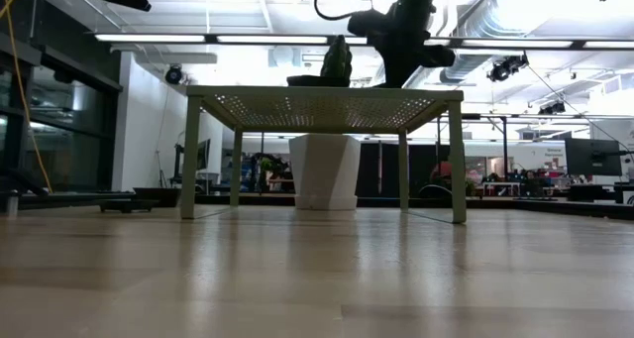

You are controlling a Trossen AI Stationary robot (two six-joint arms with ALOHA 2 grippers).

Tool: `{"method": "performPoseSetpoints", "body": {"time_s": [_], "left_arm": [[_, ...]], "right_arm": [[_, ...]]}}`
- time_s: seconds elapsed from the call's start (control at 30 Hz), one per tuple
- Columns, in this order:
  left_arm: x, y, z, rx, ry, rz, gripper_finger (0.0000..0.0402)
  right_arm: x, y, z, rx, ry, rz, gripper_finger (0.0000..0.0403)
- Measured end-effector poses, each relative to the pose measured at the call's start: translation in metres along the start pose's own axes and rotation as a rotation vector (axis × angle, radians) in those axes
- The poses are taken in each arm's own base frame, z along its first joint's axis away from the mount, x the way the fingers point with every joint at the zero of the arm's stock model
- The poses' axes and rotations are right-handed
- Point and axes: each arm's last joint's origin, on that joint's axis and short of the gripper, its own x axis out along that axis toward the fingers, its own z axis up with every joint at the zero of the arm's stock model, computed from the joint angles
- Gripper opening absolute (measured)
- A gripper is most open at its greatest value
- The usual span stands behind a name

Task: Pick & Place Mini shaped plates
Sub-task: Stack the leaf shaped plate on top of the leaf shaped plates on the shelf

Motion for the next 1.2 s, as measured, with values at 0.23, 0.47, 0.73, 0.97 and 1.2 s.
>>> {"method": "performPoseSetpoints", "body": {"time_s": [0.23,0.47,0.73,0.97,1.2], "left_arm": [[0.0000,0.0000,0.0000,-0.004,0.000,0.000,0.0211],[0.0000,0.0000,0.0000,-0.003,0.000,0.000,0.0211],[0.0000,0.0000,0.0000,-0.003,0.000,0.000,0.0211],[-0.0001,0.0001,0.0001,-0.004,0.000,-0.001,0.0211],[-0.0001,0.0001,0.0002,-0.004,0.000,-0.001,0.0211]], "right_arm": [[-0.0001,-0.0017,-0.0031,0.015,0.043,-0.004,0.0000],[-0.0007,-0.0042,-0.0068,0.014,0.058,-0.055,0.0000],[-0.0010,-0.0041,-0.0070,0.002,0.061,-0.052,0.0003],[-0.0008,-0.0041,-0.0069,0.004,0.058,-0.054,0.0033],[-0.0008,-0.0039,-0.0068,0.007,0.057,-0.052,0.0079]]}}
